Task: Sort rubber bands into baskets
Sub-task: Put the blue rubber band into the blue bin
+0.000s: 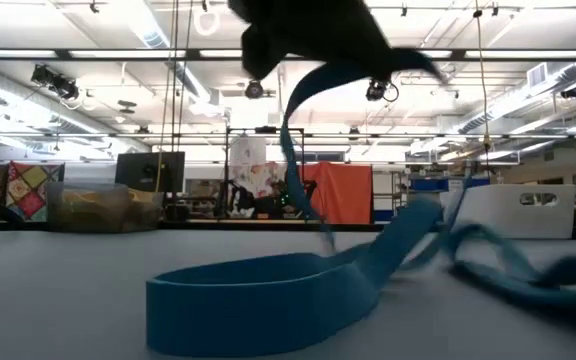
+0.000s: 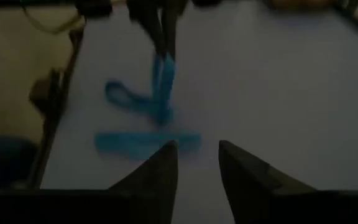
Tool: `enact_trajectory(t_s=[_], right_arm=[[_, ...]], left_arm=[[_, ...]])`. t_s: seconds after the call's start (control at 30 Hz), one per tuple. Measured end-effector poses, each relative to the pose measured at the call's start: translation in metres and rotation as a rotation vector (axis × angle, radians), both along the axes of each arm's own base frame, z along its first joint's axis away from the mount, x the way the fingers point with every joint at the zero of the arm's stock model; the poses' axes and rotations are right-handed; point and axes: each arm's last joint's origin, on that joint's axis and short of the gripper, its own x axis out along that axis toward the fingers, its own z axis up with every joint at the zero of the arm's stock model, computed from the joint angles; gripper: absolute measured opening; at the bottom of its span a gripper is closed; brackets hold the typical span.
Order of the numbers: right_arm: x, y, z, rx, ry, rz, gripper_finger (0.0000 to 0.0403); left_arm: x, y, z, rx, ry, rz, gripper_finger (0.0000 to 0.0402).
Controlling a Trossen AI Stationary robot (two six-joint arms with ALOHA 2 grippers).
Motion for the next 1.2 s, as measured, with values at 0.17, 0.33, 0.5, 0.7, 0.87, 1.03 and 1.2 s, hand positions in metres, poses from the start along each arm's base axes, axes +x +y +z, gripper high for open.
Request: enact_trajectory(t_s=[0.17, 0.33, 0.5, 0.7, 0.87, 1.03, 1.2], right_arm=[[0.017, 0.007, 0.003, -0.047, -0.147, 0.027, 0.0141], [0.039, 0.006, 0.0, -0.167, -0.205, 0.002, 0.0157], [0.062, 0.0, -0.011, -0.184, -0.175, -0.04, 0.0176], [0.084, -0.002, -0.035, -0.182, -0.114, -0.081, 0.0204], [0.103, 0.003, -0.052, -0.112, -0.105, -0.054, 0.0233], [0.12, 0.004, -0.066, -0.108, -0.138, -0.079, 0.026], [0.132, -0.002, -0.078, -0.111, -0.133, -0.118, 0.0273]], left_arm=[[0.005, 0.0, 0.011, 0.057, -0.055, 0.012, 0.0005], [0.008, 0.004, 0.012, 0.142, -0.098, 0.067, 0.0006], [0.009, 0.007, 0.012, 0.201, -0.115, 0.117, 0.0007], [0.009, 0.007, 0.013, 0.205, -0.124, 0.125, 0.0007], [0.009, 0.006, 0.013, 0.204, -0.125, 0.125, 0.0008], [0.009, 0.006, 0.013, 0.203, -0.124, 0.125, 0.0008], [0.009, 0.006, 0.013, 0.203, -0.124, 0.124, 0.0008]])
